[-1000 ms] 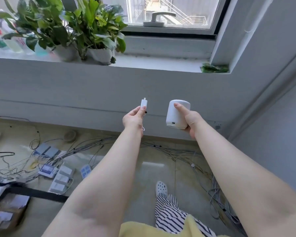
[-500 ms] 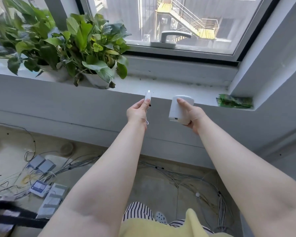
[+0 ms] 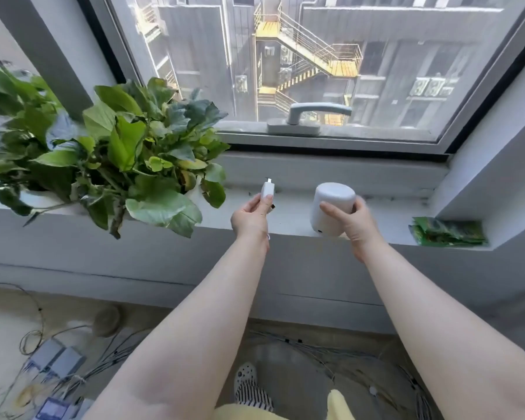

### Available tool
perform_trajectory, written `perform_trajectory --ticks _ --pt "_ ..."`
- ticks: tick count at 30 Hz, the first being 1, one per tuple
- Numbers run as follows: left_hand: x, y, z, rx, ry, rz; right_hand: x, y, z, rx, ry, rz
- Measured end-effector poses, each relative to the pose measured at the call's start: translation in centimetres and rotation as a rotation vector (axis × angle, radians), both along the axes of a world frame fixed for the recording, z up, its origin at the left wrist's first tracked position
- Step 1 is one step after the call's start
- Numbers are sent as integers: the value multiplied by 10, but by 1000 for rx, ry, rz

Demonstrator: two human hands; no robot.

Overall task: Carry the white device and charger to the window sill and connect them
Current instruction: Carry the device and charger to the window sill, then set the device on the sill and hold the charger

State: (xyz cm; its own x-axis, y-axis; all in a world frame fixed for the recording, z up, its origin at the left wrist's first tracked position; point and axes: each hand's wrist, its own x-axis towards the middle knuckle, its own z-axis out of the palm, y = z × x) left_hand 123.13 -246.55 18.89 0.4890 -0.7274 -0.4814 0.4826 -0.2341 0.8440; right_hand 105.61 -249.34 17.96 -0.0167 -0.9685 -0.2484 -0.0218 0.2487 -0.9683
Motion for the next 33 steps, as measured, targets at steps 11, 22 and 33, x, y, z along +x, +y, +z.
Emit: perform_trajectory --ticks 11,22,33 --pt "24 -46 -20 -47 10 -121 7 -42 -30 -87 142 13" --pt "27 -52 -20 -14 22 -97 -1 -49 -27 -67 180 103" --pt "33 -40 -2 -108 573 -340 54 3 11 -332 296 83"
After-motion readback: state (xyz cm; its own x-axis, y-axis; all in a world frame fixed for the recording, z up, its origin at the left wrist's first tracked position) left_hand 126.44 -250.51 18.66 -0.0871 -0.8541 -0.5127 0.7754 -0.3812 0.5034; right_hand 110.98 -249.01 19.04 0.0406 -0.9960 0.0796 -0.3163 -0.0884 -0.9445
